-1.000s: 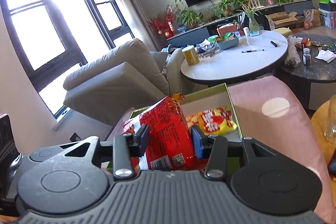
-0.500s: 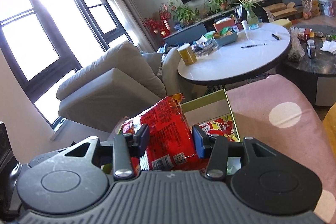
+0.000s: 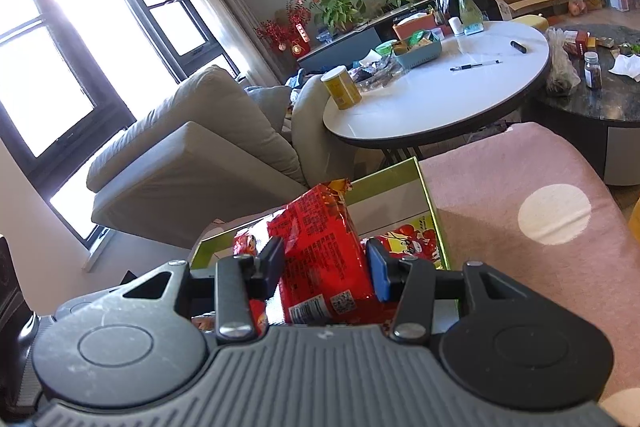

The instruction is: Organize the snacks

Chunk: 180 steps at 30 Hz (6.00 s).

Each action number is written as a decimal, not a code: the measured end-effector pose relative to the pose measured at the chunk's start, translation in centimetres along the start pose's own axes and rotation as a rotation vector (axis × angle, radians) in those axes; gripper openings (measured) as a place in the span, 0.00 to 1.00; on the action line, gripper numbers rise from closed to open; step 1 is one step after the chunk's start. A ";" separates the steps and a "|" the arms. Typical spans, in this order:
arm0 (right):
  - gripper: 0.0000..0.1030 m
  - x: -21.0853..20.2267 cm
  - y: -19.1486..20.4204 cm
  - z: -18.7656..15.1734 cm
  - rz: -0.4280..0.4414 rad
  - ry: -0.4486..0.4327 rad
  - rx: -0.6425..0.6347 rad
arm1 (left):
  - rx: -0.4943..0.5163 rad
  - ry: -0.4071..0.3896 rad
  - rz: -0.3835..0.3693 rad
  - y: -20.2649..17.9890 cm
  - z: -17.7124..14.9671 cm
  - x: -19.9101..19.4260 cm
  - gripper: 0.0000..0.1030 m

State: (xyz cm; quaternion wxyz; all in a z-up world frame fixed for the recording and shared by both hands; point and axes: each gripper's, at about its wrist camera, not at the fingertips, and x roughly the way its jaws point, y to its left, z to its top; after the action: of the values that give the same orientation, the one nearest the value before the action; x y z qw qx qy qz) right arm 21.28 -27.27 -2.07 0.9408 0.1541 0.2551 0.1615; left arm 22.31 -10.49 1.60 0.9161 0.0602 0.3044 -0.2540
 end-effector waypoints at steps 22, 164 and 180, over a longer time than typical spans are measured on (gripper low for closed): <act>0.58 -5.9 5.2 -4.1 -0.036 -0.233 -0.356 | -0.048 -0.093 0.124 2.2 -2.8 -5.4 0.82; 0.52 -4.6 8.1 -13.9 -0.280 0.023 -0.157 | -0.244 -0.052 0.319 6.8 -16.6 -14.2 0.33; 0.52 -6.8 8.1 -12.2 -0.221 -0.064 -0.192 | -0.157 -0.109 0.274 4.3 -12.4 -14.1 0.33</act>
State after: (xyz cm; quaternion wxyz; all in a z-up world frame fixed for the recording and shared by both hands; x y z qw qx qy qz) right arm 7.44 -20.04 -6.13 0.9709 0.0398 0.2239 0.0757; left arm 8.27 2.54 -0.31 0.9592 0.0156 0.2622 -0.1049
